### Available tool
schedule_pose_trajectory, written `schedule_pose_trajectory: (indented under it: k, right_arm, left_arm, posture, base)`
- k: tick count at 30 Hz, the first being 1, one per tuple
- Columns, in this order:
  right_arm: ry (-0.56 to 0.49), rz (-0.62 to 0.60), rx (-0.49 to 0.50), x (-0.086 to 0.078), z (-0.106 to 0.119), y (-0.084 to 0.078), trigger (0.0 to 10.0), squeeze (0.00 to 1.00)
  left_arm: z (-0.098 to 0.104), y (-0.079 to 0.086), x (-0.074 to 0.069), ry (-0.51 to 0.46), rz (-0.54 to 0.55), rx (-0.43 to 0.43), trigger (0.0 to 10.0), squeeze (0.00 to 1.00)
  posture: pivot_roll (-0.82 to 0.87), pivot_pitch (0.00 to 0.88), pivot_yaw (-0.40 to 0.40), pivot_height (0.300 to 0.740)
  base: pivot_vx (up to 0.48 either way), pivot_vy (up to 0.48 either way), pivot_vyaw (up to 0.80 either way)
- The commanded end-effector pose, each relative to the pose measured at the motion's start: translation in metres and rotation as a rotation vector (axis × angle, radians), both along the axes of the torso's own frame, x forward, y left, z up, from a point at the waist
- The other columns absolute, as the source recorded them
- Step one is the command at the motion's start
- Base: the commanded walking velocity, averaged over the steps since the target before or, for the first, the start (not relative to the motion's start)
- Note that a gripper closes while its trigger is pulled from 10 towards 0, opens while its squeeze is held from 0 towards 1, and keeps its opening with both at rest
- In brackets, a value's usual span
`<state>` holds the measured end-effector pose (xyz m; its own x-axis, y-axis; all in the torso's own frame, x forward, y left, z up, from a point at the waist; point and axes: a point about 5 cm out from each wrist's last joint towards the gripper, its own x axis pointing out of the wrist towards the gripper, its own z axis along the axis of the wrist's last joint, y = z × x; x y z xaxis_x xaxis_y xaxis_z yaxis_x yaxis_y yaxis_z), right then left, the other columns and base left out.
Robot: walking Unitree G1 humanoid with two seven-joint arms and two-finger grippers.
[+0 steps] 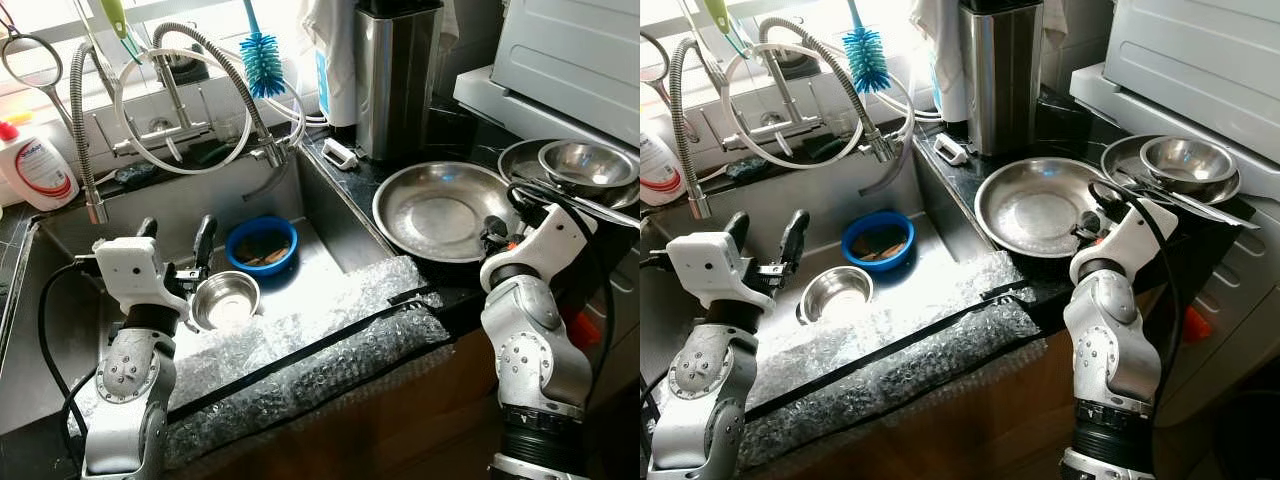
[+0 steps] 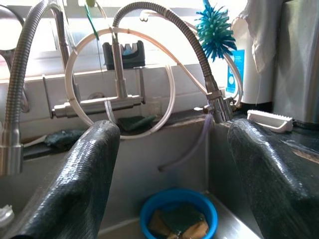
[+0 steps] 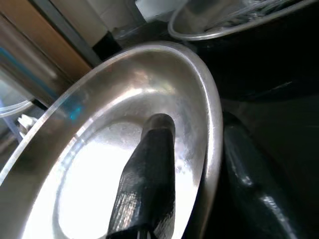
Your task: Kitchen organization
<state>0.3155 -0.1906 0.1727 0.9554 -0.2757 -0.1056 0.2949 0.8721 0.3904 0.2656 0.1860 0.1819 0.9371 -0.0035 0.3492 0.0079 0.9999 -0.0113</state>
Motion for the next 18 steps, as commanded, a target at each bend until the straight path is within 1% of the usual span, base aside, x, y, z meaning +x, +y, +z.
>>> schedule_pose_trajectory:
  k: [1, 3, 4, 7, 8, 11, 13, 15, 16, 17, 18]
  right_arm:
    - [-0.061, 0.034, 0.01, 0.004, 0.008, 0.011, 0.0, 0.0]
    - [-0.077, 0.038, 0.011, 0.004, 0.01, 0.012, 0.0, 0.0]
    - [-0.116, 0.044, 0.003, 0.004, 0.015, 0.015, 0.0, 0.0]
    - [-0.188, 0.056, -0.022, 0.004, 0.024, 0.018, 0.0, 0.0]
    - [-0.188, 0.056, -0.022, 0.004, 0.024, 0.018, 0.0, 0.0]
    - [-0.28, 0.089, -0.076, 0.003, 0.036, 0.024, 0.0, 0.0]
    - [-0.342, 0.123, -0.11, 0.002, 0.043, 0.03, 0.0, 0.0]
    - [-0.362, 0.134, -0.118, 0.002, 0.045, 0.032, 0.0, 0.0]
    - [-0.395, 0.15, -0.123, 0.002, 0.05, 0.036, 9.3, 0.0]
    - [-0.435, 0.174, -0.129, 0.001, 0.055, 0.039, 10.0, 0.0]
    - [-0.487, 0.21, -0.138, 0.001, 0.062, 0.045, 10.0, 0.0]
  left_arm:
    - [0.006, 0.003, 0.001, -0.023, 0.012, 0.029, 10.0, 0.0]
    - [0.006, 0.002, 0.001, -0.025, 0.012, 0.031, 10.0, 0.0]
    - [0.007, 0.002, 0.001, -0.03, 0.013, 0.035, 10.0, 0.0]
    - [0.011, 0.002, 0.002, -0.045, 0.017, 0.052, 10.0, 0.0]
    - [0.011, 0.002, 0.002, -0.045, 0.017, 0.052, 10.0, 0.0]
    - [0.015, 0.001, 0.003, -0.058, 0.015, 0.056, 10.0, 0.0]
    - [0.019, 0.001, 0.003, -0.068, 0.011, 0.036, 10.0, 0.0]
    - [0.02, 0.001, 0.003, -0.071, 0.009, 0.025, 10.0, 0.0]
    - [0.022, 0.001, 0.004, -0.075, 0.007, -0.001, 10.0, 0.0]
    - [0.024, 0.002, 0.005, -0.079, 0.001, -0.048, 10.0, 0.0]
    - [0.028, 0.004, 0.005, -0.087, -0.011, -0.128, 10.0, 0.0]
  posture:
    - [-0.15, 0.0, 0.12, 0.74]
    - [-0.15, 0.0, 0.12, 0.74]
    - [-0.15, 0.0, 0.12, 0.74]
    - [-0.15, 0.0, 0.121, 0.74]
    - [-0.15, 0.0, 0.121, 0.74]
    - [-0.15, 0.0, 0.119, 0.74]
    - [-0.15, 0.0, 0.118, 0.74]
    - [-0.15, 0.0, 0.117, 0.74]
    - [-0.15, 0.0, 0.115, 0.74]
    - [-0.15, 0.0, 0.115, 0.74]
    - [-0.15, 0.0, 0.115, 0.74]
  base:
    - [0.0, 0.0, 0.0]
    - [0.0, 0.0, 0.0]
    - [0.0, 0.0, 0.0]
    - [0.0, 0.0, 0.0]
    - [0.0, 0.0, 0.0]
    - [0.0, 0.0, 0.0]
    - [0.0, 0.0, 0.0]
    - [0.0, 0.0, 0.0]
    - [0.0, 0.0, 0.0]
    - [0.0, 0.0, 0.0]
    - [0.0, 0.0, 0.0]
